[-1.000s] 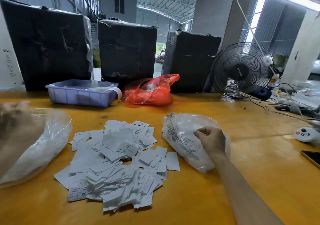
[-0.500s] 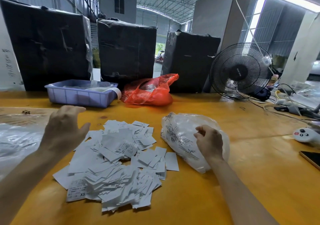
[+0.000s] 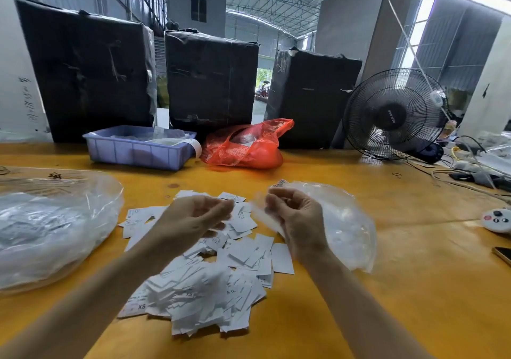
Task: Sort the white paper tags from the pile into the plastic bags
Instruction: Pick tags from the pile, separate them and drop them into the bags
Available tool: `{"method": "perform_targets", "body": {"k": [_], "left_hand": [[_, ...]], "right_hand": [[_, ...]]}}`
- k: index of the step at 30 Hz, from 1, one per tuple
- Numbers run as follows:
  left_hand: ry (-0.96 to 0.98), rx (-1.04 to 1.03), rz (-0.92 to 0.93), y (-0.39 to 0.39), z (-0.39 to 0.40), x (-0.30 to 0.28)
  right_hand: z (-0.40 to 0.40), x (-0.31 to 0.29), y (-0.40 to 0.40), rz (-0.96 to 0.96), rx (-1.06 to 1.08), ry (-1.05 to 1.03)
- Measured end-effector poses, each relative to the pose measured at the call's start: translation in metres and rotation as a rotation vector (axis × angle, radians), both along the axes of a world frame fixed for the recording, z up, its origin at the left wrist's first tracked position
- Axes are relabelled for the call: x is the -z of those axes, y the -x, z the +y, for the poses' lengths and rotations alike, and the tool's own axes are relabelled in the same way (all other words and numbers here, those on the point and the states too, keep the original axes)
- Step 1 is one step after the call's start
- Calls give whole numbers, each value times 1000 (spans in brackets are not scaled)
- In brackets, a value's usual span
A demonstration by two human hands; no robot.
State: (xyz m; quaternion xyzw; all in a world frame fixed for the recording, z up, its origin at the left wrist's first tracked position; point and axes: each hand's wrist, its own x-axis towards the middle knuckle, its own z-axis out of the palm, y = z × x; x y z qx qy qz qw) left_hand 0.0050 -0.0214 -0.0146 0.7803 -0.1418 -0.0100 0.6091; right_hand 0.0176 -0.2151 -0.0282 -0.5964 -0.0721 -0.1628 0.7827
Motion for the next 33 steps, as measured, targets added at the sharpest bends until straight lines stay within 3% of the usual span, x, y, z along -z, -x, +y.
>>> {"method": "perform_targets", "body": {"k": [2,7,13,18,21,24,27,31,33], "left_hand": [[126,102,199,2,-6,4],[113,109,270,3,-5,13],[169,3,254,2,-1,11],[114,-69,154,2,-2,10],[84,-101,121,2,-2,13],[116,-87,140,-1,-1,14],[164,-99,152,-3,0,16],[179,-128,175,-6,3,17],[160,-147,173,-6,2,17]], "right_hand": [[22,3,9,15,-88,34],[37,6,18,43,-129,26],[30,8,13,96,-144,-31],[29,5,15,185,-328,177],[26,3,14,178,-313,171],[16,-2,8,173,-188,92],[-15,-6,-2,120,133,145],[-70,1,-15,20,756,729],[-87,9,-19,147,767,961]]}}
